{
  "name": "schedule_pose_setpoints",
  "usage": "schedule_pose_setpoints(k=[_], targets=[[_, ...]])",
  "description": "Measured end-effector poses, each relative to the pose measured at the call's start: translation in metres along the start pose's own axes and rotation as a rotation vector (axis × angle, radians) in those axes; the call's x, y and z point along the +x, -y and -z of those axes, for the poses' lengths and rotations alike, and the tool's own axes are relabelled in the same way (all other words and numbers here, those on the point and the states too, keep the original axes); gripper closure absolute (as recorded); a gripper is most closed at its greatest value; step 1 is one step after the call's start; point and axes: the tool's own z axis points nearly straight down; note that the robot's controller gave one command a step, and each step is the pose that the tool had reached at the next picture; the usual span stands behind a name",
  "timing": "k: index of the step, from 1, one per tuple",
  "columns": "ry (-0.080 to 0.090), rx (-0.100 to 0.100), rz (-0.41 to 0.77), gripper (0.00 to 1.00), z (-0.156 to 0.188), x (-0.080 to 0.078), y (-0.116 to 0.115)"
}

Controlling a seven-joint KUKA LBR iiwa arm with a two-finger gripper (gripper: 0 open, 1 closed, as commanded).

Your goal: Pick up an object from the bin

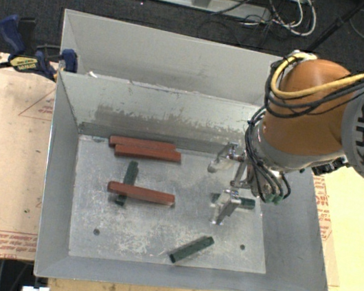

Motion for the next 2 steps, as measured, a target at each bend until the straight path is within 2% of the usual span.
schedule_pose_setpoints(k=[1,2], targets=[[0.000,0.000,0.000,0.00,0.000,0.000,0.000],[0.005,0.000,0.097,0.00,-0.048,-0.004,0.044]])
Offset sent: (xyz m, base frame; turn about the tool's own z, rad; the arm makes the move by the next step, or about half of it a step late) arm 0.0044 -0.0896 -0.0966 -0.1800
